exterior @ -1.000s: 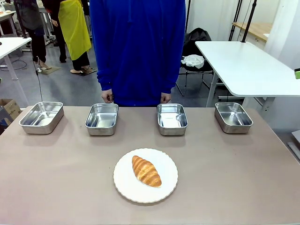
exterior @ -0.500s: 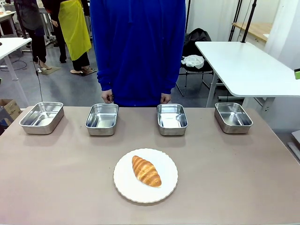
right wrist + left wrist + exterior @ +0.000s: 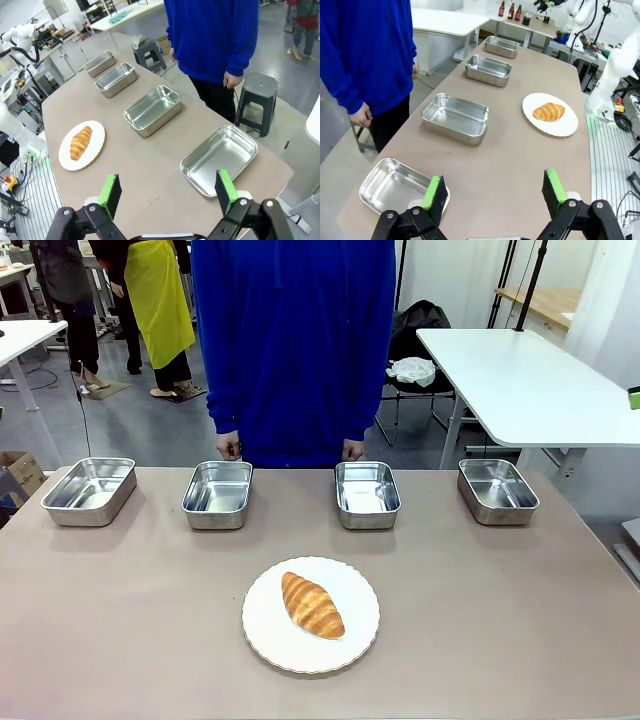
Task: Place the bread in the container.
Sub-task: Place the Butter Roll into the Airtight Container indicated by the human.
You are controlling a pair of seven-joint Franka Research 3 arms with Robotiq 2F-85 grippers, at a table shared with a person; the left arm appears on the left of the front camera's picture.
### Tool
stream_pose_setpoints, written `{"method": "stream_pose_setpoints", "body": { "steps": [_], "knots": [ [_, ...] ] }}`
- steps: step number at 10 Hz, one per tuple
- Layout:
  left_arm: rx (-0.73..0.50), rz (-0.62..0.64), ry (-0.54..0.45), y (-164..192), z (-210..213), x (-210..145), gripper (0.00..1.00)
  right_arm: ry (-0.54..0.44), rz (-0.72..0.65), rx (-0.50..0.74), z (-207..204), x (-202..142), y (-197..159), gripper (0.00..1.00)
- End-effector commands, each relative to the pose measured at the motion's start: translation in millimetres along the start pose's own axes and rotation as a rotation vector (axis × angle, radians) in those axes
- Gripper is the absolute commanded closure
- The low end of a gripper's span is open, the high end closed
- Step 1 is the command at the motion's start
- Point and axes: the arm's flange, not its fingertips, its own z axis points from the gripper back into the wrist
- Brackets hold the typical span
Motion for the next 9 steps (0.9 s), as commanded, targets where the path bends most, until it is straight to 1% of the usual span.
{"method": "stream_pose_setpoints", "body": {
  "steps": [1,9],
  "knots": [
    [0.0,-0.014,-0.004,-2.4,1.4,1.0,0.0,-0.004,0.006,0.003,0.0,1.9,1.3,0.0],
    [0.0,-0.014,-0.004,-2.4,1.4,1.0,0.0,-0.004,0.006,0.003,0.0,1.9,1.3,0.0]
  ]
}}
